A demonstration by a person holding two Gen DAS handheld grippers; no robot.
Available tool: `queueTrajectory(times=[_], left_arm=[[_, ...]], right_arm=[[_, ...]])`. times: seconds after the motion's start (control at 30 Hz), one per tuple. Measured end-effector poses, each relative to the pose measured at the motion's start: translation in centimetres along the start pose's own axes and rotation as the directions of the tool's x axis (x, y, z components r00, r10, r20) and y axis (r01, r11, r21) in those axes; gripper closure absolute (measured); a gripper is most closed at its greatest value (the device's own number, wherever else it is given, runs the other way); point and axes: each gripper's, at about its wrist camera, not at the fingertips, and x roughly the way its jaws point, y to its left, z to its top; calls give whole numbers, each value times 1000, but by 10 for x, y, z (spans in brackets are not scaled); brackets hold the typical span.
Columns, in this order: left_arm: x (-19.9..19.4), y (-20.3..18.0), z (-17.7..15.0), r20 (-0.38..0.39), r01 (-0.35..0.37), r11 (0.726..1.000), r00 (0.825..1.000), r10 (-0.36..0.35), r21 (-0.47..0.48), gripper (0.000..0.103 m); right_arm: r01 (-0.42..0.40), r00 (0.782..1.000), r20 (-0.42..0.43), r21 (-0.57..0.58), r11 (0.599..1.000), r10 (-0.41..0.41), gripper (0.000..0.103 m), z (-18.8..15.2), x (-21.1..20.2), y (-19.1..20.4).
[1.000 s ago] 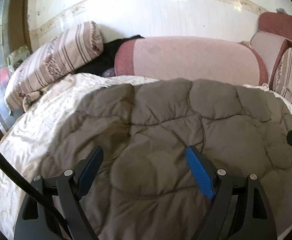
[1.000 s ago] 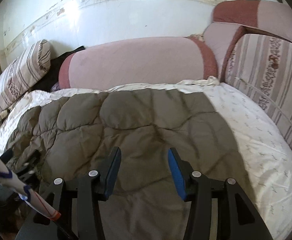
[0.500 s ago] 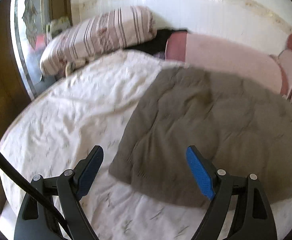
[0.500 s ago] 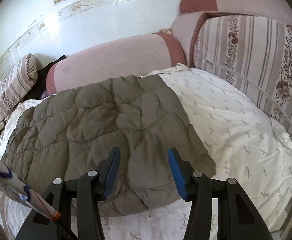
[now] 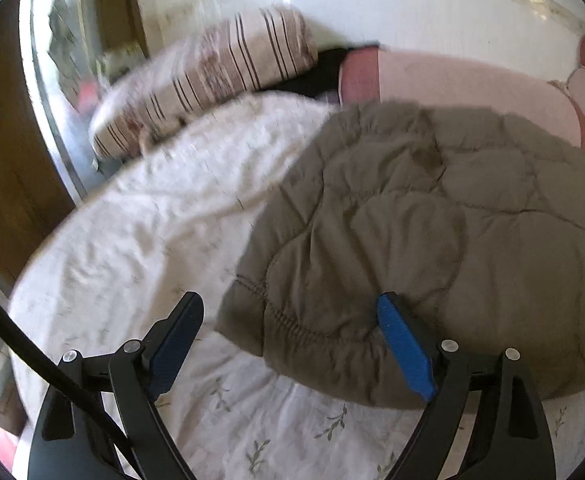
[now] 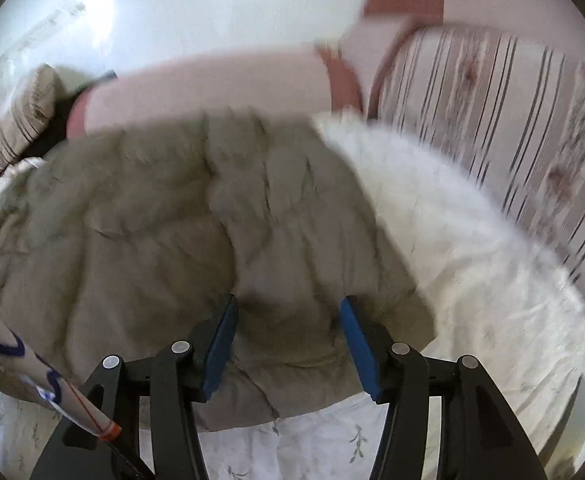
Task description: Fold large clothes
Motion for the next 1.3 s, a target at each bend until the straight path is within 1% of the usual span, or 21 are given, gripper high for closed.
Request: queueTrajectory(times=[0.07,0.1,0.13,0.17,0.2,0.23,0.27,0.3,0.33,0.4,0.43,0.5,0.57,0.67,0.77,0.83,0.9,0.97,1.1,1.2,1.3], left_arm=[[-22,-7,-4,72,-7,1000,997,6,18,15],[-31,-11,-6,104,1,1000,995,-4,31,15],[-35,-18,-8,108,16,998,994,-22,59,15],[-32,-26,-10,82,34,995,996,-42,96,15],[-28,-34,-13,44,53,991,997,-59,123,15],[-17,-40,-15,-17,75,986,997,-74,150,14],[-8,-44,-19,-73,81,984,995,-70,161,14],[-3,-42,-20,-92,92,985,993,-79,146,14],[0,-39,-18,-106,110,986,990,-97,123,14],[3,-31,-16,-147,157,984,979,-144,84,14],[4,-25,-16,-165,180,982,972,-169,56,13],[2,-19,-17,-168,193,981,968,-188,14,12],[-5,-14,-17,-144,191,981,971,-192,-18,12],[-14,-11,-14,-86,172,984,981,-175,-35,13],[-18,-11,-11,-43,158,986,986,-160,-49,13],[-16,-12,-9,-41,159,986,986,-161,-53,13],[-12,-17,-9,-50,157,987,986,-160,-44,13],[-6,-20,-7,-59,166,985,984,-168,-42,13],[5,-25,-5,-75,171,985,982,-173,-31,12],[5,-28,-4,-69,171,985,983,-172,-23,12],[3,-28,-2,-50,166,986,985,-166,-15,12]], right_arm=[[-21,995,96,-65,998,27,45,-3,-22,10],[-70,990,116,-94,993,81,45,-8,-31,20],[-120,986,102,-103,987,130,45,-12,-32,27],[-173,982,58,-114,978,181,45,-18,-28,36],[-198,980,3,-125,972,200,45,-23,-20,44],[-196,981,-27,-127,972,195,45,-27,-13,48],[-191,981,-50,-125,974,186,45,-30,-7,52],[-195,980,-64,-117,974,189,44,-30,-2,52],[-202,978,-69,-98,974,196,42,-30,0,49],[-220,974,-77,-81,972,214,42,-30,0,43],[-226,973,-74,-76,971,220,42,-30,-2,40],[-245,969,-45,-61,968,242,42,-28,-12,36],[-242,970,8,-30,970,243,42,-23,-24,29],[-211,977,37,52,976,210,41,-16,-25,9],[-181,983,25,122,976,179,42,-10,-15,-9],[-152,988,8,155,976,152,42,-9,-8,-16],[-148,988,-10,188,971,153,42,-7,-3,-21],[-144,988,-33,194,970,153,42,-8,0,-24],[-112,989,-84,145,983,125,40,-8,11,-14],[-87,991,-90,101,991,97,39,-9,14,-4],[-85,993,-76,104,991,94,39,-8,11,-6]])
